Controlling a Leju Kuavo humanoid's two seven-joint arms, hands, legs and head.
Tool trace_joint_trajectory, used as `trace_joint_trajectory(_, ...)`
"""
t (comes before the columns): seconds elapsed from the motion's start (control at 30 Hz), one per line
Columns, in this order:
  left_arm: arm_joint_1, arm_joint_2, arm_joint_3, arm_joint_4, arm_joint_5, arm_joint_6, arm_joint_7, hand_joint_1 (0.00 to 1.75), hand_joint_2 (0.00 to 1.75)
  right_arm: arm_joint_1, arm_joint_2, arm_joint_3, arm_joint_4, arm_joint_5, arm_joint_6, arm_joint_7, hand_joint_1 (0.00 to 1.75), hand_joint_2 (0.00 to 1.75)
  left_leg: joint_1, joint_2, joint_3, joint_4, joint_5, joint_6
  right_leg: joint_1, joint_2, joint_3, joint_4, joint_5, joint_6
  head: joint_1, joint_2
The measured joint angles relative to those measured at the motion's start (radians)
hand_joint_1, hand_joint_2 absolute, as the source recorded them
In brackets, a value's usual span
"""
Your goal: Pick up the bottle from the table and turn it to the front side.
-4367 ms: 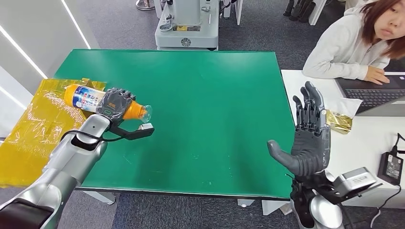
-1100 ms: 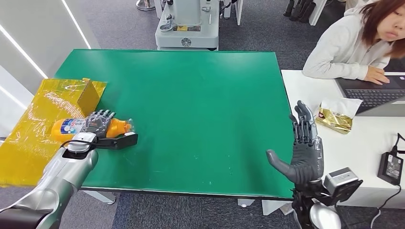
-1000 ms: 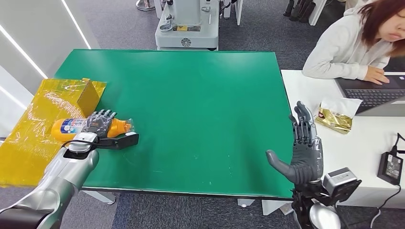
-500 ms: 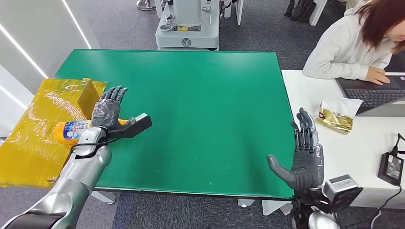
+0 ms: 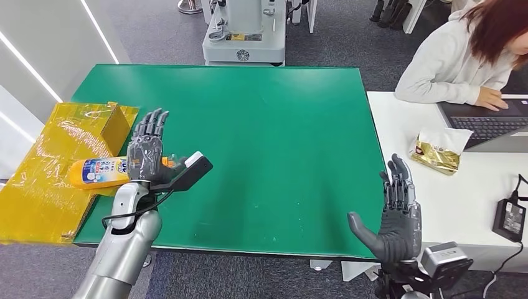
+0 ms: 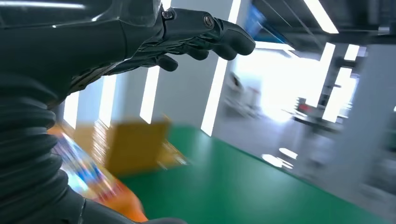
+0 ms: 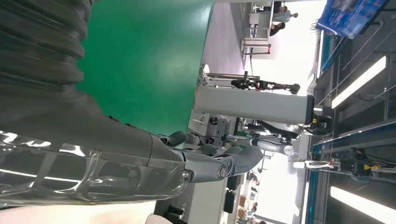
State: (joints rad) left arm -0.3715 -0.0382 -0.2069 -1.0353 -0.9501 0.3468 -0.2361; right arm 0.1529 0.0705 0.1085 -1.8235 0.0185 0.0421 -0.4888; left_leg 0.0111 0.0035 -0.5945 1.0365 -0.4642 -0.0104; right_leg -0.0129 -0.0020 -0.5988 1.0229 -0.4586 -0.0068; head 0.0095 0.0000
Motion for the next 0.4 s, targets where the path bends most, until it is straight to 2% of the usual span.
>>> trace_joint_trajectory(0.1,0.067,-0.012,-0.019,-0.111,0.478,-0.194,-0.24,0.0,1.75,0.013,0.0,-0.001,0.002,-0.031,-0.002,-0.004,0.0,1.75,0.0,0.0,0.0,0.0,-0.001,0.001,0.0,0.0,0.0,0.0,0.0,0.0,0.0,0.0)
trace_joint_trajectory(0.17,0.106,-0.022,-0.031,-0.163,0.698,-0.311,-0.32,0.0,1.75,0.015,0.0,0.002,0.01,-0.044,-0.008,-0.004,0.0,1.75,0.0,0.0,0.0,0.0,-0.001,0.001,0.0,0.0,0.0,0.0,0.0,0.001,0.0,0.0)
trace_joint_trajectory(0.23,0.138,-0.032,-0.043,-0.194,0.802,-0.367,-0.351,0.0,1.75,0.016,0.0,0.012,0.02,-0.047,-0.016,-0.003,0.0,1.75,0.0,0.0,0.0,0.0,-0.001,0.001,0.0,0.0,0.0,-0.001,-0.001,0.001,0.0,0.0)
trace_joint_trajectory(0.4,0.174,-0.041,-0.065,-0.229,0.845,-0.385,-0.36,0.0,1.75,0.017,0.0,0.03,0.036,-0.048,-0.029,-0.004,0.0,1.75,0.0,0.0,0.0,0.0,-0.001,0.001,0.0,0.0,0.0,0.0,-0.001,0.001,0.0,0.0)
